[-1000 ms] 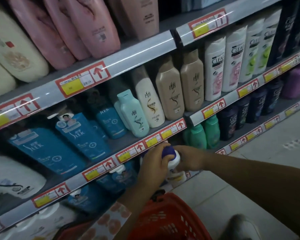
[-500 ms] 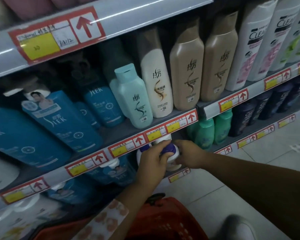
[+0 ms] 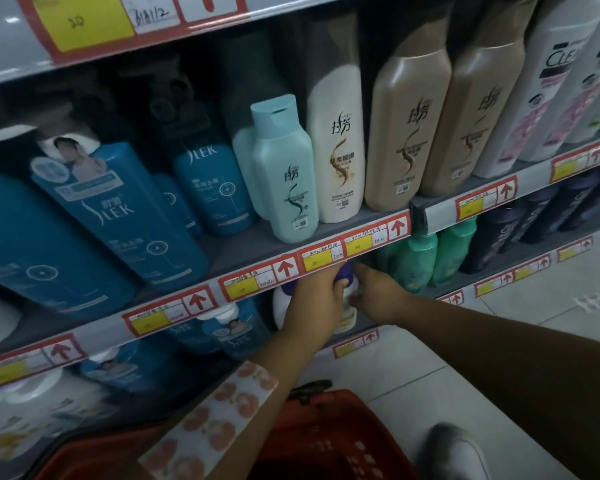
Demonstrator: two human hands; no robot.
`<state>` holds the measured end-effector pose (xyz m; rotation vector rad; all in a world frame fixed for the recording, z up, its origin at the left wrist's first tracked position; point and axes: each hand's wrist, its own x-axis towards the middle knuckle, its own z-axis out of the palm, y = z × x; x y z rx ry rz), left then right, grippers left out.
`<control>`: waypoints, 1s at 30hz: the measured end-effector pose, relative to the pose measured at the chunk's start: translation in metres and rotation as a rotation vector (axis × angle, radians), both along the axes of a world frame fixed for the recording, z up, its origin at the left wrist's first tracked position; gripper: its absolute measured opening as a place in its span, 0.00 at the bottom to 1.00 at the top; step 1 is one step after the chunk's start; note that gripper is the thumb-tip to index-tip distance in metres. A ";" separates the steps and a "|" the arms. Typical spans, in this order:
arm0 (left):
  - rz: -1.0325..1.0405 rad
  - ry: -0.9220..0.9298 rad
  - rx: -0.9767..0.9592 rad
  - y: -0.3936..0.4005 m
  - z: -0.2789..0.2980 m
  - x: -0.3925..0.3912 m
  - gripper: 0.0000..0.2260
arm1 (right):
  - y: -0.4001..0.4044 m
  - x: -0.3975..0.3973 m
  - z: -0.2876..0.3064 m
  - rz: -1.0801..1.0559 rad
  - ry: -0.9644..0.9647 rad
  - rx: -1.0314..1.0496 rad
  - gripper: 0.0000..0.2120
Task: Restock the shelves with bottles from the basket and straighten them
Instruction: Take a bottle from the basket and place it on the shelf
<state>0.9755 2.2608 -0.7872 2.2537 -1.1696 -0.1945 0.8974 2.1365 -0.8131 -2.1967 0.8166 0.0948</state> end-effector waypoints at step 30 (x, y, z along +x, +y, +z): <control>-0.173 -0.345 0.529 0.337 0.093 -0.111 0.31 | 0.260 -0.129 0.116 0.807 0.206 -0.799 0.26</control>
